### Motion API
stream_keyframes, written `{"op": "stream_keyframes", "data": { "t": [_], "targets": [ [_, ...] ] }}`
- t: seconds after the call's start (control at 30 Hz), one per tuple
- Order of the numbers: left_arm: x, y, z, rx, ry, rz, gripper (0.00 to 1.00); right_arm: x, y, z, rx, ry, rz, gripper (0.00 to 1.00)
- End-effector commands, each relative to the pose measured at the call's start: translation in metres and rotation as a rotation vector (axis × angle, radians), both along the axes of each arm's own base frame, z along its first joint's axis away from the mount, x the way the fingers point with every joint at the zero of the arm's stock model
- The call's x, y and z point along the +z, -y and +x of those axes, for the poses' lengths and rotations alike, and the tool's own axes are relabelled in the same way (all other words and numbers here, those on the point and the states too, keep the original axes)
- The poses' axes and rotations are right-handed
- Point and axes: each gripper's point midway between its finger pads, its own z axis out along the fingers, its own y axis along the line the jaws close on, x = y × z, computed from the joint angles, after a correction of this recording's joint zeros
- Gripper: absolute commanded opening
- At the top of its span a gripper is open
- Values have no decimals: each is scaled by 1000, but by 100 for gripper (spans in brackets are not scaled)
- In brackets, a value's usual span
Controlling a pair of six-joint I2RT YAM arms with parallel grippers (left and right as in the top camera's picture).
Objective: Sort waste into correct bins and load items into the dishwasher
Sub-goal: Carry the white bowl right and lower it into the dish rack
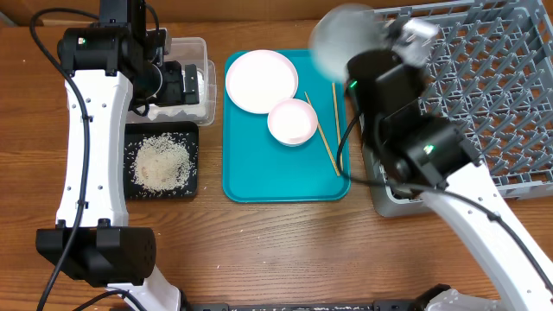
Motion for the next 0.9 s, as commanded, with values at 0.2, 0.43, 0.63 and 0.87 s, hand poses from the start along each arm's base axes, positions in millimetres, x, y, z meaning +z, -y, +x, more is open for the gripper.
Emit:
{"op": "stream_keyframes", "data": {
  "t": [0.2, 0.43, 0.63, 0.87],
  "targets": [
    [12, 0, 0, -1, 39, 7, 100, -36, 108, 83, -307, -152, -548, 4],
    [12, 0, 0, -1, 39, 7, 100, -105, 118, 139, -287, -262, -743, 4],
    [12, 0, 0, -1, 39, 7, 100, -149, 111, 161, -240, -335, -866, 4],
    [12, 0, 0, -1, 39, 7, 100, -187, 100, 165, -192, -407, -902, 4]
  ]
}}
